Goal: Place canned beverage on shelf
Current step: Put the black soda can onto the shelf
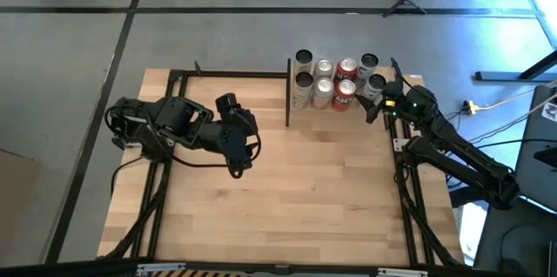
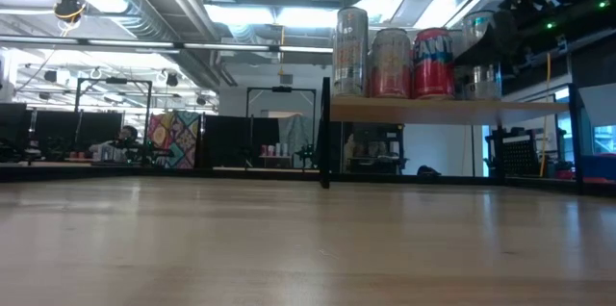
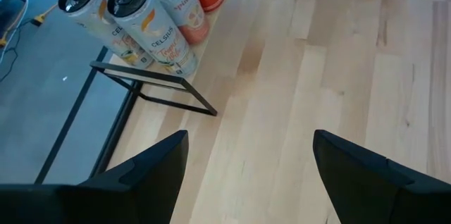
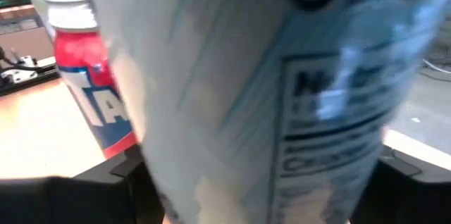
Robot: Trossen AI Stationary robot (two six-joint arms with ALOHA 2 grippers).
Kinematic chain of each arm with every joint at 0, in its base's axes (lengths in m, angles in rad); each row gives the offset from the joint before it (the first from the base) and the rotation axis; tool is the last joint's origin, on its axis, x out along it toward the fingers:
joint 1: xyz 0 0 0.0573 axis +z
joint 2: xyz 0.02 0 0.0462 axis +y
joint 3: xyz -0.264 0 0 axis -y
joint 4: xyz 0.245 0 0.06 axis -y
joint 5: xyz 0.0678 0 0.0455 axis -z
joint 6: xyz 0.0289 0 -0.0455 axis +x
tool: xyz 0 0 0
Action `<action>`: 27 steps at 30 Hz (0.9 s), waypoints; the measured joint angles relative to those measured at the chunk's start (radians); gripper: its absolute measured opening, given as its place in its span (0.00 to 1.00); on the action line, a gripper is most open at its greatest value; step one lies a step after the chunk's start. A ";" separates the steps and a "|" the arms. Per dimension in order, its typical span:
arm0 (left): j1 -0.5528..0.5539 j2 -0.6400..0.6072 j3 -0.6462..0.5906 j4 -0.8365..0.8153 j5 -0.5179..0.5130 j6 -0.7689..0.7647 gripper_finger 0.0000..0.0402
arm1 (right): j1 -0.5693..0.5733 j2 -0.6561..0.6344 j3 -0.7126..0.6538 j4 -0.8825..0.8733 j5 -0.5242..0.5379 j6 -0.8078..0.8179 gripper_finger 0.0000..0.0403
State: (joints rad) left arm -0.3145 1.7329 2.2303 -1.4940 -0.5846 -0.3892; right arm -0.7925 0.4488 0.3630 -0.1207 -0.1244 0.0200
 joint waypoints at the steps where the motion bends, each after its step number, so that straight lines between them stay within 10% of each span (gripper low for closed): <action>1: 0.000 0.000 0.000 0.000 0.000 0.000 0.73 | 0.000 -0.002 0.000 0.001 0.002 0.000 0.78; 27: 0.000 0.000 0.000 0.000 0.007 0.008 0.73 | 0.000 -0.016 0.140 -0.103 0.036 -0.003 0.78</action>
State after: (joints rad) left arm -0.3148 1.7329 2.2303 -1.4944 -0.5777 -0.3809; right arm -0.7921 0.4328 0.5025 -0.2233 -0.0889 0.0170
